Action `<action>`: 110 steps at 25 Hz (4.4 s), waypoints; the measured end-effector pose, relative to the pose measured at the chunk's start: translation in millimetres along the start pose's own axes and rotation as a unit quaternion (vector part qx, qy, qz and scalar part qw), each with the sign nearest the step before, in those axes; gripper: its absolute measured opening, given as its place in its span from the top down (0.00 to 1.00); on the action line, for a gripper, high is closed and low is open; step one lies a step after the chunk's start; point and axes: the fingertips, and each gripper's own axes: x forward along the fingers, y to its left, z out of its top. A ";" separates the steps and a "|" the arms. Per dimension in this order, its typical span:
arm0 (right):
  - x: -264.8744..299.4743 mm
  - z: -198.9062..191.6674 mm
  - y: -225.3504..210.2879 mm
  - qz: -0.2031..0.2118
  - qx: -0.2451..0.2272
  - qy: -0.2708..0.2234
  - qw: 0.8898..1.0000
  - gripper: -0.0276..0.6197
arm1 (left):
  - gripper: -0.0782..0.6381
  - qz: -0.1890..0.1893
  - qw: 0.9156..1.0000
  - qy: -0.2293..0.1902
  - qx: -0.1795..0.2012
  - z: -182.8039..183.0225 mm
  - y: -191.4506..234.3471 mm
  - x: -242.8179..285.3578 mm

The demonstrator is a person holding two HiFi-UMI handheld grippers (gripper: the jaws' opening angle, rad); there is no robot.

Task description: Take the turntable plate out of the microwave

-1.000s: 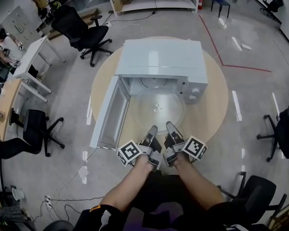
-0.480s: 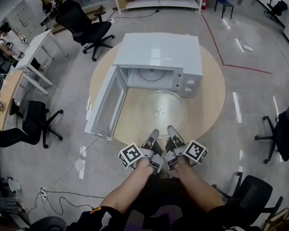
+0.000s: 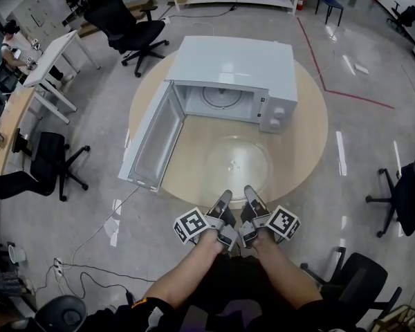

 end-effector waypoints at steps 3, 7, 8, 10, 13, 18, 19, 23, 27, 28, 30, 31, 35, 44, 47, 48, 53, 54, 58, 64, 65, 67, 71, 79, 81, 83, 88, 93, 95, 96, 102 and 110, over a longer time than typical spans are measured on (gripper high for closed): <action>0.0 -4.8 -13.1 -0.008 0.004 0.005 1.000 0.85 | 0.77 0.009 1.000 0.000 -0.002 -2.2 13.6 -0.1; 3.4 -9.3 -30.8 -0.013 0.010 0.010 1.000 0.85 | 0.77 0.022 1.000 0.002 -0.006 -4.0 33.2 3.0; 3.1 -10.7 -36.9 -0.021 0.014 0.011 1.000 0.85 | 0.77 0.025 1.000 0.002 -0.008 -4.6 38.0 3.6; 2.8 -12.5 -46.5 -0.030 0.018 0.012 0.999 0.85 | 0.77 0.032 0.999 0.003 -0.011 -6.0 46.3 5.2; 3.9 -12.3 -56.4 -0.036 0.022 0.012 0.999 0.85 | 0.77 0.038 0.999 0.006 -0.015 -7.5 55.7 9.3; 8.6 -11.2 -67.3 -0.044 0.027 0.010 0.999 0.85 | 0.77 0.046 0.999 0.006 -0.020 -5.3 64.5 15.9; 9.6 -10.7 -68.6 -0.045 0.028 0.010 0.999 0.85 | 0.77 0.047 0.999 0.005 -0.022 -4.9 65.7 17.1; 14.1 -9.1 -73.6 -0.048 0.029 0.010 0.998 0.85 | 0.77 0.052 0.998 0.002 -0.029 -2.7 70.7 21.1; 17.0 -8.8 -76.5 -0.049 0.033 0.011 0.998 0.85 | 0.77 0.056 0.998 -0.002 -0.033 -0.8 72.8 23.2; 17.8 -8.5 -77.2 -0.049 0.034 0.012 0.998 0.85 | 0.77 0.057 0.998 -0.003 -0.033 -0.1 72.8 23.8; 19.3 -8.2 -78.4 -0.048 0.040 0.013 0.998 0.85 | 0.77 0.060 0.998 -0.007 -0.035 1.5 72.2 25.2; 20.2 -7.9 -78.5 -0.045 0.044 0.013 0.998 0.85 | 0.77 0.061 0.997 -0.009 -0.036 2.2 71.8 26.1; 22.4 -10.7 -81.4 -0.039 0.062 0.026 0.997 0.85 | 0.79 0.068 0.997 -0.016 -0.039 6.0 70.6 27.8; 18.1 -19.1 -73.3 0.000 0.108 0.057 0.993 0.85 | 0.79 0.081 0.996 -0.026 -0.040 12.2 77.9 28.9; 10.6 -22.3 -75.8 -0.002 0.124 0.057 0.991 0.85 | 0.79 0.083 0.995 -0.027 -0.039 13.5 80.5 30.2; 9.5 -23.7 -77.5 -0.005 0.126 0.059 0.990 0.85 | 0.79 0.083 0.995 -0.027 -0.039 13.3 81.2 30.4; 9.6 -24.5 -79.7 -0.004 0.144 0.058 0.988 0.87 | 0.79 0.083 0.996 -0.025 -0.038 11.8 85.5 32.5; 9.5 -23.7 -79.7 -0.002 0.147 0.056 0.988 0.87 | 0.79 0.083 0.996 -0.024 -0.037 11.3 86.7 33.1; 9.1 -23.0 -80.4 0.000 0.152 0.049 0.987 0.88 | 0.79 0.082 0.996 -0.018 -0.030 10.0 90.3 33.5; 7.8 -20.1 -83.6 -0.006 0.149 0.046 0.988 0.88 | 0.77 0.079 0.997 0.022 -0.009 3.5 92.6 34.6; 7.4 -19.7 -83.9 -0.006 0.149 0.045 0.988 0.88 | 0.77 0.077 0.997 0.028 -0.007 2.5 92.3 34.1; 7.4 -19.5 -83.9 -0.005 0.147 0.044 0.988 0.88 | 0.76 0.074 0.997 0.037 -0.005 1.2 91.8 32.3; 11.4 -20.9 -83.3 -0.003 0.147 0.046 0.988 0.88 | 0.75 0.065 0.997 0.045 0.003 2.0 91.3 22.8; 10.3 -14.9 -94.2 -0.017 0.148 0.043 0.988 0.88 | 0.75 0.070 0.996 0.048 0.000 -6.1 98.5 10.0; 10.7 -13.8 -97.4 -0.020 0.144 0.045 0.988 0.88 | 0.75 0.074 0.996 0.047 0.001 -6.1 101.3 7.7; 11.3 -13.3 -100.5 -0.024 0.142 0.048 0.988 0.88 | 0.75 0.079 0.996 0.043 -0.001 -5.7 104.6 7.9; 11.5 -14.8 -109.9 -0.034 0.143 0.048 0.988 0.88 | 0.78 0.089 0.995 0.034 -0.005 -4.2 109.5 10.2; 10.4 -17.5 -122.1 -0.060 0.160 0.053 0.984 0.88 | 0.79 0.100 0.995 0.026 -0.015 -5.5 113.4 11.1; 11.4 -17.1 -123.4 -0.067 0.159 0.059 0.983 0.88 | 0.79 0.106 0.994 0.024 -0.017 -5.9 116.0 11.6; 11.6 -17.6 -124.0 -0.074 0.159 0.063 0.982 0.88 | 0.79 0.109 0.994 0.023 -0.017 -6.0 117.4 11.4; 7.3 -22.8 -123.5 -0.121 0.152 0.087 0.977 0.88 | 0.79 0.119 0.993 0.015 -0.017 -3.9 119.5 11.6; 0.2 -33.9 -130.5 -0.144 0.139 0.100 0.974 0.88 | 0.80 0.135 0.991 0.011 -0.015 -0.8 129.7 10.6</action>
